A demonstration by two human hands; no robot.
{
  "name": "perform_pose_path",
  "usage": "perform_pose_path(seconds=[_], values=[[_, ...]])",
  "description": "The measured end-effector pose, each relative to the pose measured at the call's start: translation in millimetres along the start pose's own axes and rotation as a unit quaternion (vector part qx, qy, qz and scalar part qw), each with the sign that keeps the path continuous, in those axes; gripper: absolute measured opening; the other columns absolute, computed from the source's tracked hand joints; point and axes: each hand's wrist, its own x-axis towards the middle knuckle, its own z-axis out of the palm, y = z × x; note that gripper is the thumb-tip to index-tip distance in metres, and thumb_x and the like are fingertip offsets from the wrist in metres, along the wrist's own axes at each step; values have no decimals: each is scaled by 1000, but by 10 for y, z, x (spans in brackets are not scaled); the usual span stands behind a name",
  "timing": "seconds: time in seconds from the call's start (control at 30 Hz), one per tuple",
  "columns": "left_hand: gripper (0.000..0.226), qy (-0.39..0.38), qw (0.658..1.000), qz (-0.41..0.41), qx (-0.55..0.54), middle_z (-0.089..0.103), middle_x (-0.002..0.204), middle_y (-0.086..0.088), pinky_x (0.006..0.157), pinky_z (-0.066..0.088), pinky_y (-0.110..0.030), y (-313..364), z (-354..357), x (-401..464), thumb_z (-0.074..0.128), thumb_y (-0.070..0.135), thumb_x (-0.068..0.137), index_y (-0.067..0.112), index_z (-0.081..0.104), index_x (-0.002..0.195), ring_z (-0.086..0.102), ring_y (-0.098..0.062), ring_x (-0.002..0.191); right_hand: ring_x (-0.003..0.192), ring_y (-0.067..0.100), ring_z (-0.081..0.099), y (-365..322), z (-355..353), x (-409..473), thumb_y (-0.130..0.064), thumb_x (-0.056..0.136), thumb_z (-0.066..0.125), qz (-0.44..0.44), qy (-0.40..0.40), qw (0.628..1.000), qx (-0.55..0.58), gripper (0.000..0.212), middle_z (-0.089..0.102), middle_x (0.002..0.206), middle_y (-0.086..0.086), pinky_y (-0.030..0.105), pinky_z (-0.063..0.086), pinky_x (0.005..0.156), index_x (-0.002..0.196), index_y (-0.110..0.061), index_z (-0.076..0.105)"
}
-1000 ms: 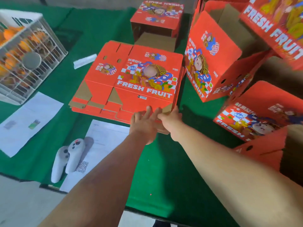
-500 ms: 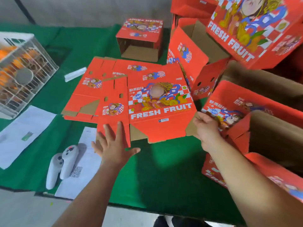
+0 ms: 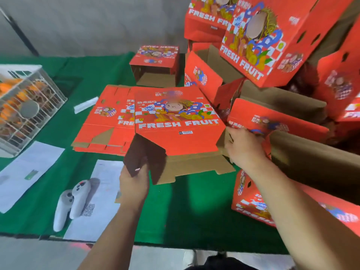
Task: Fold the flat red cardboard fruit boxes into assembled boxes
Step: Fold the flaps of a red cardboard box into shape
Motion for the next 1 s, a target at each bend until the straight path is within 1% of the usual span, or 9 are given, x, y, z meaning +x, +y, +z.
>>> perform_pose_path(seconds=[0.17,0.27,0.33,0.47,0.6,0.67,0.73,0.87,1.0], values=[[19,-37,999,31,11,65,92,-1,73,44,-25,122,-37,30,60,40,93,24,65,100,60,-24,94,62,21,54,-28,-177,-100,-26,73,49,41,50,957,282,30,61,67,-2,31,41,55,90,-10,69],[45,-44,993,92,65,67,116,-1,85,43,-30,177,27,-21,49,43,96,17,59,131,61,-25,110,92,23,69,-126,-209,-130,-35,73,55,79,-1,901,427,43,76,95,-7,41,55,80,111,-25,73],[46,-41,993,95,53,67,119,-8,94,42,-34,262,98,-57,44,40,94,12,61,127,60,-31,111,111,23,69,-139,-148,-197,-40,75,51,76,19,901,426,49,76,111,-8,50,52,104,120,-35,70],[26,-21,995,99,10,59,108,-10,99,36,-27,336,175,-105,44,21,101,14,62,118,46,-17,97,123,18,64,-145,-57,-369,-49,71,60,113,62,852,508,58,69,129,-8,50,47,112,128,-39,67],[15,-26,999,-19,-14,52,113,3,103,36,-26,239,144,-64,43,28,111,29,58,114,42,-13,103,130,13,62,-199,64,-546,-52,71,75,102,99,775,616,52,68,137,-8,46,42,118,122,-40,69],[25,-27,999,-41,5,57,118,-2,108,38,-43,229,113,-42,43,35,110,23,62,121,50,-25,110,131,8,59,-191,223,-664,-49,79,72,81,91,781,613,41,68,136,-12,42,39,119,120,-44,71],[27,-25,997,-60,-28,60,123,0,110,38,-43,293,95,-49,48,38,109,21,63,123,53,-24,113,132,-3,55,-107,408,-759,-44,85,66,69,75,801,589,42,66,136,-21,34,36,120,127,-43,69],[30,-65,998,15,-2,54,127,11,92,28,4,354,177,-208,52,21,108,19,61,137,43,15,103,129,-9,53,261,575,-816,-38,96,61,44,42,862,503,50,63,136,-26,30,36,118,146,-36,52],[23,-72,997,23,-7,59,105,43,77,18,15,360,309,-397,52,27,109,31,59,130,42,37,88,139,5,50,626,614,-731,-23,106,57,13,19,906,422,53,55,149,-12,36,42,113,155,-33,38]])
